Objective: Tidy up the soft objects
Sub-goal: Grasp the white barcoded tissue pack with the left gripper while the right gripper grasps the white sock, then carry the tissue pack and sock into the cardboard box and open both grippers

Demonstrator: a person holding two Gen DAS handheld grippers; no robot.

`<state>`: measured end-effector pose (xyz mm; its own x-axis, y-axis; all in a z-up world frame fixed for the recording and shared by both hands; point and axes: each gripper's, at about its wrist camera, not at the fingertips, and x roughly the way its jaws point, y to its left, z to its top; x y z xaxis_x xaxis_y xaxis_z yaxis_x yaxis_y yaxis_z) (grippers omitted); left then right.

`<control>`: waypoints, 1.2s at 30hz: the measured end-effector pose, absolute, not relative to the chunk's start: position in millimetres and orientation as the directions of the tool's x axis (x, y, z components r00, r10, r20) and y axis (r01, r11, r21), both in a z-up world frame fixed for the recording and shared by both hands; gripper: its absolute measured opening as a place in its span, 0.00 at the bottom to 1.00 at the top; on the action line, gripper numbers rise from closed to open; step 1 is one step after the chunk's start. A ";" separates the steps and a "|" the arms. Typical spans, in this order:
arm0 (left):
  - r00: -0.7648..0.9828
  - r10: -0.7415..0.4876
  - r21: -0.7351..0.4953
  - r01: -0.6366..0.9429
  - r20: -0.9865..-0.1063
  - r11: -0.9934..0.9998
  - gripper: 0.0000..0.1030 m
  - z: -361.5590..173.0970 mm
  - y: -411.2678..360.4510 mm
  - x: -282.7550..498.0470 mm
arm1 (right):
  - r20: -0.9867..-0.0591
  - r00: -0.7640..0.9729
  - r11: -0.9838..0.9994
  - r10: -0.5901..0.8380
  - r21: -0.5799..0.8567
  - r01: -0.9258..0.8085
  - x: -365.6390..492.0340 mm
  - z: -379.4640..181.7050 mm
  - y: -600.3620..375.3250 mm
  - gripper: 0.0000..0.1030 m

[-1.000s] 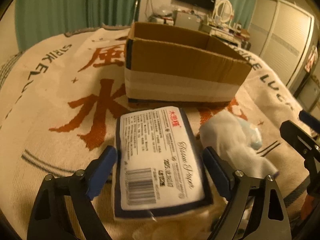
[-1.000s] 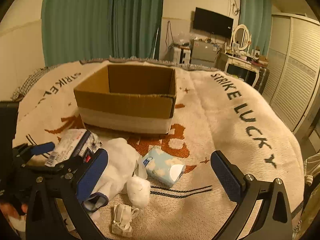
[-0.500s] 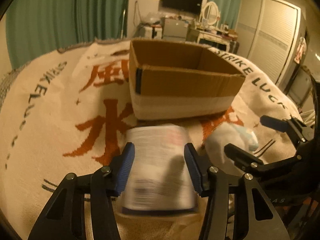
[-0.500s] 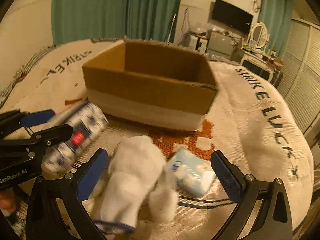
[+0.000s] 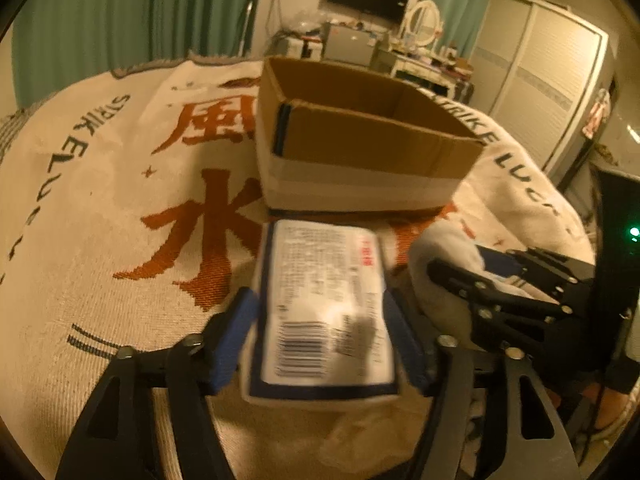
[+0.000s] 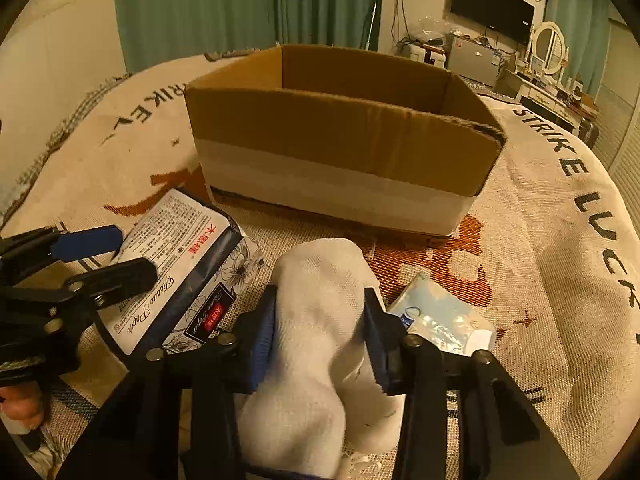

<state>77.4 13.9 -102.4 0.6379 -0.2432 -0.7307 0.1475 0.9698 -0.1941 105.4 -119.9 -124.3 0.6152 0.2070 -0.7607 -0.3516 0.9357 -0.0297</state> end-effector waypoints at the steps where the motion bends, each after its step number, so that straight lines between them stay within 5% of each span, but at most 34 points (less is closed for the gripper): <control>1: 0.638 -0.248 -0.195 0.155 -0.729 0.969 0.82 -102.1 12.1 77.3 | -0.756 0.619 0.935 0.215 -0.024 -0.354 103.6 -122.3 -121.5 0.36; 13: 0.537 -0.040 -0.015 0.051 -0.843 0.999 0.82 -157.1 3.1 103.9 | -0.734 0.630 0.934 0.254 0.017 -0.357 93.1 -111.7 -135.3 0.36; 14: 0.518 -0.067 -0.050 0.048 -0.853 0.998 0.78 -161.1 6.4 105.3 | -0.731 0.632 0.934 0.257 0.020 -0.356 91.6 -110.3 -136.5 0.36; 15: 0.516 -0.094 -0.086 0.040 -0.852 0.996 0.59 -161.6 11.0 104.1 | -0.728 0.635 0.934 0.259 0.021 -0.356 89.9 -109.0 -137.8 0.36; 16: 0.522 -0.098 -0.092 0.038 -0.847 0.995 0.46 -158.9 12.9 102.7 | -0.724 0.639 0.935 0.260 0.022 -0.355 87.3 -107.1 -139.6 0.36; 19: 0.568 -0.140 -0.132 0.055 -0.811 0.990 0.41 -141.1 16.9 91.9 | -0.708 0.656 0.937 0.262 0.022 -0.350 79.5 -99.0 -144.6 0.36; 36: 0.806 -0.147 -0.019 0.167 -0.573 0.986 0.39 1.3 -0.4 105.5 | -0.508 0.794 0.923 0.334 0.006 -0.384 94.2 17.8 -158.0 0.36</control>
